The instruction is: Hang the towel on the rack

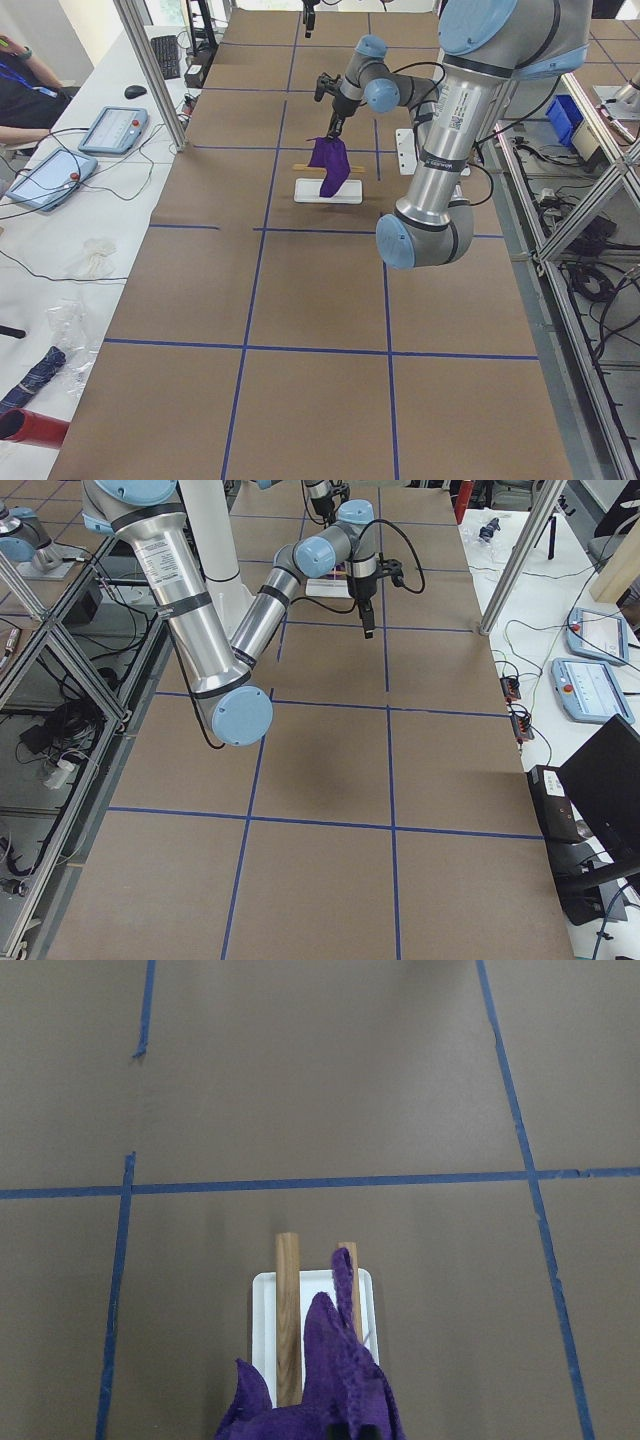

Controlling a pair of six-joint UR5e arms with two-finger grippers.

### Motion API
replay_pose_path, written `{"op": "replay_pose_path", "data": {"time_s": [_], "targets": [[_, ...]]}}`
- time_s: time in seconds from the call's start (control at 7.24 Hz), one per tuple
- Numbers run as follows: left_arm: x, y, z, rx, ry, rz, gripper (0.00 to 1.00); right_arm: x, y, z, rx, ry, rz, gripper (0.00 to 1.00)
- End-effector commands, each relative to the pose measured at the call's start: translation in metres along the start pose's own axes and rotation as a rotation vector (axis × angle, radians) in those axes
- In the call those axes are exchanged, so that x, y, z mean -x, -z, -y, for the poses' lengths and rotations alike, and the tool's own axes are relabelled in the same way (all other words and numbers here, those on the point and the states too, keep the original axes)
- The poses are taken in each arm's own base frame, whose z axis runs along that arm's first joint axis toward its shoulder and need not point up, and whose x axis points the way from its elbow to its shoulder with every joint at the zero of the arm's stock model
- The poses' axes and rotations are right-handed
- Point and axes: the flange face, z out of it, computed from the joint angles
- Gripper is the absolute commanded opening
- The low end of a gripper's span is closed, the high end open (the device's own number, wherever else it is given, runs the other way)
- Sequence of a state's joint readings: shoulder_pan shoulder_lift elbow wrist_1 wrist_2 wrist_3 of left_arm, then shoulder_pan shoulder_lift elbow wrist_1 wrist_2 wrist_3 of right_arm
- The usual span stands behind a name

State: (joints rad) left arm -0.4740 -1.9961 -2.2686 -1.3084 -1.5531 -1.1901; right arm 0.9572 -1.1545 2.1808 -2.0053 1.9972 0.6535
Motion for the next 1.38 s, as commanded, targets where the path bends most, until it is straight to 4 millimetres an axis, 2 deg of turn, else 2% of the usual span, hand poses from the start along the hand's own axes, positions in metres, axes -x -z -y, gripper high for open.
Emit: {"op": "replay_pose_path", "data": {"time_s": [0.0, 0.14, 0.28, 0.41, 0.69, 0.97, 1.11, 1.24], "targets": [[-0.013, -0.012, 0.0, 0.005, -0.013, 0.008, 0.0, -0.001, -0.002, 0.0, 0.003, -0.002, -0.002, 1.0], [-0.017, -0.012, 0.001, 0.005, -0.016, 0.005, 0.0, -0.002, -0.002, -0.001, 0.003, -0.002, -0.002, 1.0], [-0.018, -0.01, 0.001, 0.004, -0.016, -0.002, 0.59, -0.002, -0.001, -0.001, 0.002, -0.001, -0.002, 1.0], [-0.017, -0.006, 0.003, -0.003, -0.014, -0.009, 1.0, -0.007, -0.006, -0.003, 0.011, -0.006, -0.009, 1.0], [-0.009, 0.008, 0.013, -0.02, -0.059, -0.024, 1.0, -0.026, -0.018, -0.01, 0.039, 0.026, -0.036, 1.0], [0.024, 0.014, 0.048, -0.028, -0.119, 0.003, 1.0, -0.054, -0.026, -0.015, 0.06, 0.029, -0.063, 1.0], [0.054, 0.024, 0.08, -0.022, -0.175, 0.012, 1.0, -0.083, -0.032, -0.019, 0.08, 0.057, -0.09, 1.0], [0.089, 0.032, 0.106, -0.006, -0.217, 0.02, 1.0, -0.124, -0.034, -0.019, 0.098, 0.11, -0.121, 1.0]]}}
